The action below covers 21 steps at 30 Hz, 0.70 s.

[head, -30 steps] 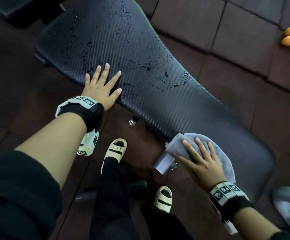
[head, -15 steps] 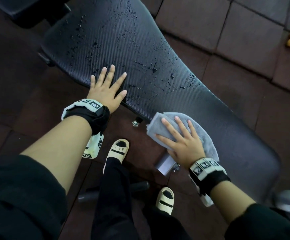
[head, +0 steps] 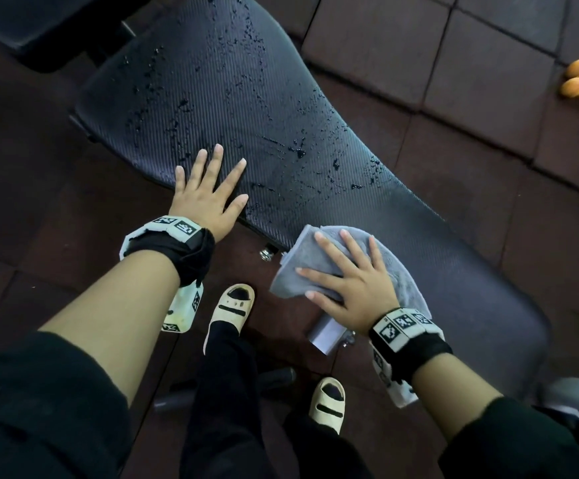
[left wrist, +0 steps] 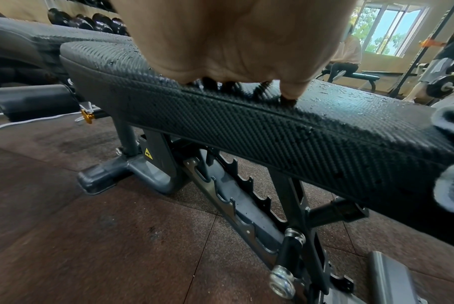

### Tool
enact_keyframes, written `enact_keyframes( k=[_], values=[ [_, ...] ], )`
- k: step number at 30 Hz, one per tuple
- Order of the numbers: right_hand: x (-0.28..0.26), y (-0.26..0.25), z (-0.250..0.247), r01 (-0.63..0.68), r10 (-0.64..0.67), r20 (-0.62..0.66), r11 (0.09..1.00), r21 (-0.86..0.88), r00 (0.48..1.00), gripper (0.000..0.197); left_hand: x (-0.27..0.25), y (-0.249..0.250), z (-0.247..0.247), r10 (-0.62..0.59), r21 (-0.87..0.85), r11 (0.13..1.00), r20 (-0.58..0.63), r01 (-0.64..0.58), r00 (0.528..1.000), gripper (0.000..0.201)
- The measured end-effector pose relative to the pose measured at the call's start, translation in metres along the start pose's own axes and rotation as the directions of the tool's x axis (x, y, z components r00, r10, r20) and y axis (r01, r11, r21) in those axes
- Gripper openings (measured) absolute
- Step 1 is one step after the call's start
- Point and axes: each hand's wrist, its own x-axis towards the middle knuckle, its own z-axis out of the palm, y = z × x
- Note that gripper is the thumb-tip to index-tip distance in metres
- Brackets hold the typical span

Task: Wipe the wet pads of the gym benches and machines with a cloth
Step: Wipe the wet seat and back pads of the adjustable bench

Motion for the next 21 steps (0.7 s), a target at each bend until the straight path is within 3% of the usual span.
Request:
enact_keyframes(
  k=[2, 5, 8, 10, 12, 16, 21],
  values=[
    [0.003, -0.006, -0.003, -0.035, 0.035, -0.005, 0.998, 0.050, 0.999, 0.035, 0.000, 0.000, 0.000, 0.002, -0.004, 1.000, 0.001, -0.002, 1.000, 0.059],
    [0.007, -0.016, -0.006, -0.068, 0.067, -0.071, 0.998, -0.013, 0.995, 0.036, 0.000, -0.001, 0.000, -0.004, -0.003, 1.000, 0.011, 0.004, 1.000, 0.059],
    [0.015, -0.028, -0.018, -0.237, 0.232, -0.089, 0.971, -0.045, 0.969, 0.078, 0.001, 0.000, -0.002, -0.007, -0.004, 1.000, 0.029, 0.007, 1.000, 0.058],
    [0.023, -0.034, -0.023, -0.323, 0.319, -0.057, 0.945, -0.062, 0.946, 0.092, 0.001, 0.001, -0.003, -0.009, -0.008, 1.000, 0.044, 0.009, 0.999, 0.059],
    [0.030, -0.037, -0.029, -0.385, 0.383, -0.034, 0.921, -0.068, 0.923, 0.081, 0.001, 0.002, -0.004, -0.014, -0.004, 1.000, 0.068, 0.014, 0.998, 0.059],
    [0.036, -0.037, -0.054, -0.451, 0.436, 0.117, 0.870, 0.201, 0.893, 0.023, 0.002, 0.001, -0.007, -0.024, 0.006, 1.000, 0.106, 0.024, 0.994, 0.060],
    [0.031, -0.034, -0.091, -0.330, 0.353, 0.064, 0.776, 0.538, 0.933, 0.021, 0.001, 0.002, -0.012, -0.025, 0.012, 1.000, 0.159, 0.024, 0.987, 0.061]
  ],
)
